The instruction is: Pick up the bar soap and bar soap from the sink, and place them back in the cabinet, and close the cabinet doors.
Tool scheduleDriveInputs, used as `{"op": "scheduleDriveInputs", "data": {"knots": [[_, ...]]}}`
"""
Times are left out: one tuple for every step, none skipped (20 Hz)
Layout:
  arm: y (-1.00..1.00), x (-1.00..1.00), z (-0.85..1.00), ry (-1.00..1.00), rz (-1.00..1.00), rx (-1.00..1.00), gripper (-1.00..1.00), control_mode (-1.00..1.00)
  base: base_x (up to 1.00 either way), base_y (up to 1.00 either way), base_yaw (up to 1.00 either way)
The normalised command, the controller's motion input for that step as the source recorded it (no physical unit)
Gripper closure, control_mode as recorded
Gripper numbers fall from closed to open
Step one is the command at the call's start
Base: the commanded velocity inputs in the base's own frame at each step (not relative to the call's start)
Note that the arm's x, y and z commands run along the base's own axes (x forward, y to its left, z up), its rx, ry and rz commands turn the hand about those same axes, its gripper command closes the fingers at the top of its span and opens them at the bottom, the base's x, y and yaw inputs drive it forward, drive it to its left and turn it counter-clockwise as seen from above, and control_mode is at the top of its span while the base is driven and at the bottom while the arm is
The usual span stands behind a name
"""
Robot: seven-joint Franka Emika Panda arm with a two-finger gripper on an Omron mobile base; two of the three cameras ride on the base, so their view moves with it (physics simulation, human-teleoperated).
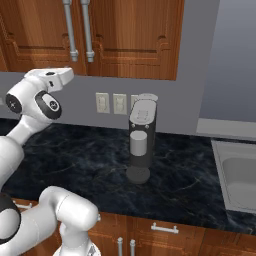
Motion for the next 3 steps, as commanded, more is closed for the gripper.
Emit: {"op": "scheduleDriveInputs", "data": {"knots": [[0.00,0.21,0.00,0.00,0.00,0.00,-1.00,-1.00,0.00,0.00,0.00],[0.00,0.21,0.00,0.00,0.00,0.00,-1.00,-1.00,0.00,0.00,0.00],[0.00,0.19,0.00,0.00,0.00,0.00,-1.00,-1.00,0.00,0.00,0.00]]}}
